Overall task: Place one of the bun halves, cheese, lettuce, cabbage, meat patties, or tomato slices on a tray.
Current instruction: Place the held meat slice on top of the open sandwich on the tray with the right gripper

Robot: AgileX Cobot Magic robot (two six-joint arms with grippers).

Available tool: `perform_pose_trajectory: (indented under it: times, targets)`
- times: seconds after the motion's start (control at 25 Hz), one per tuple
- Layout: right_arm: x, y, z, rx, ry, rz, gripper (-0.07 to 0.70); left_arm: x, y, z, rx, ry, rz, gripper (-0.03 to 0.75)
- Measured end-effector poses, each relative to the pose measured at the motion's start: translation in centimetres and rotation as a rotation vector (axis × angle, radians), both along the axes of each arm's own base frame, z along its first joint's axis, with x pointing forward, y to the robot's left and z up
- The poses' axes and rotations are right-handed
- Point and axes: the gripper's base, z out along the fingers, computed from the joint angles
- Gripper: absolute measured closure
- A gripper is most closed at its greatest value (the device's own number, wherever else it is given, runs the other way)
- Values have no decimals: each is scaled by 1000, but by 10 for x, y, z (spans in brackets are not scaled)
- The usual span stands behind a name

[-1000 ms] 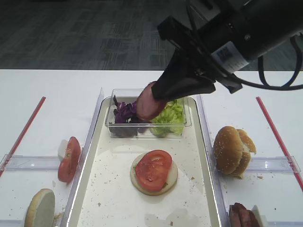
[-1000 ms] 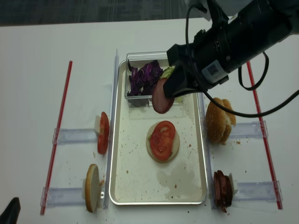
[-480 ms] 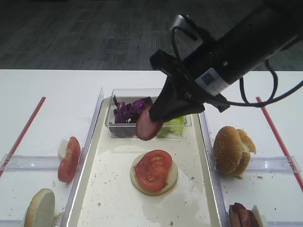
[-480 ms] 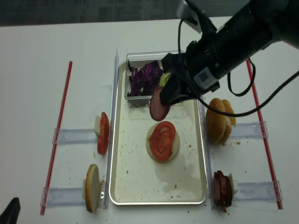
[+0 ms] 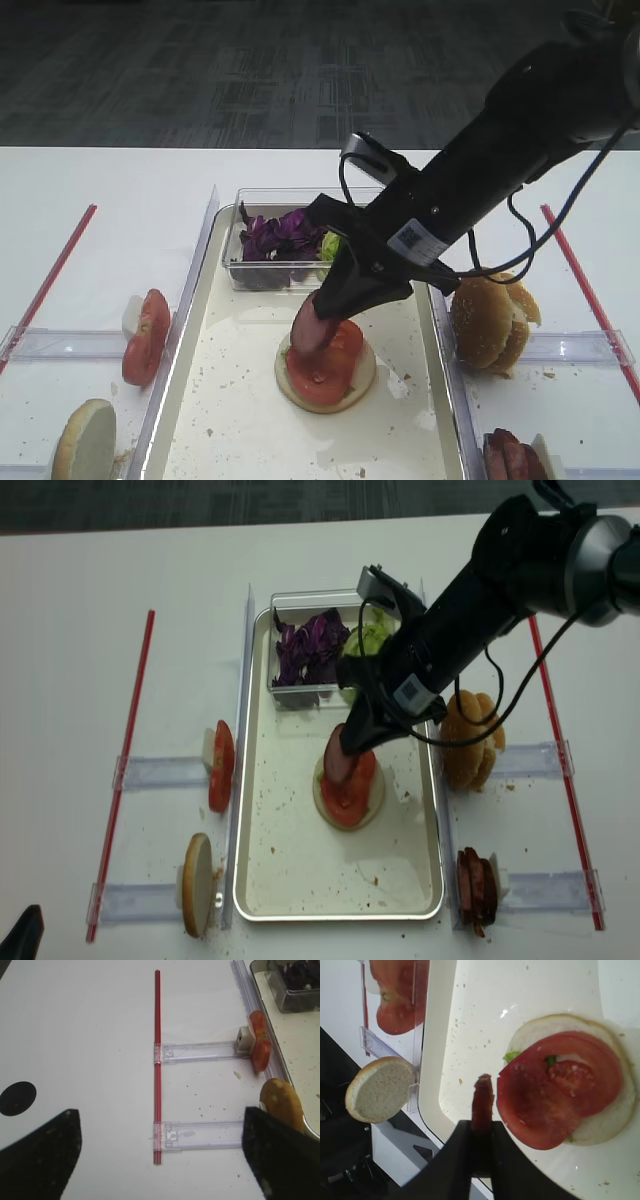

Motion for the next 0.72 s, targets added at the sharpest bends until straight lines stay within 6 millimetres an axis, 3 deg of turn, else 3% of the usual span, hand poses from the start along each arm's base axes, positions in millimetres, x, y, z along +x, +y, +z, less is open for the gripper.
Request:
perform_pose_trajectory:
  times: [0.72]
  targets:
    - [6, 4, -29, -1, 60, 14, 514, 0, 0, 0, 0, 0, 0, 117]
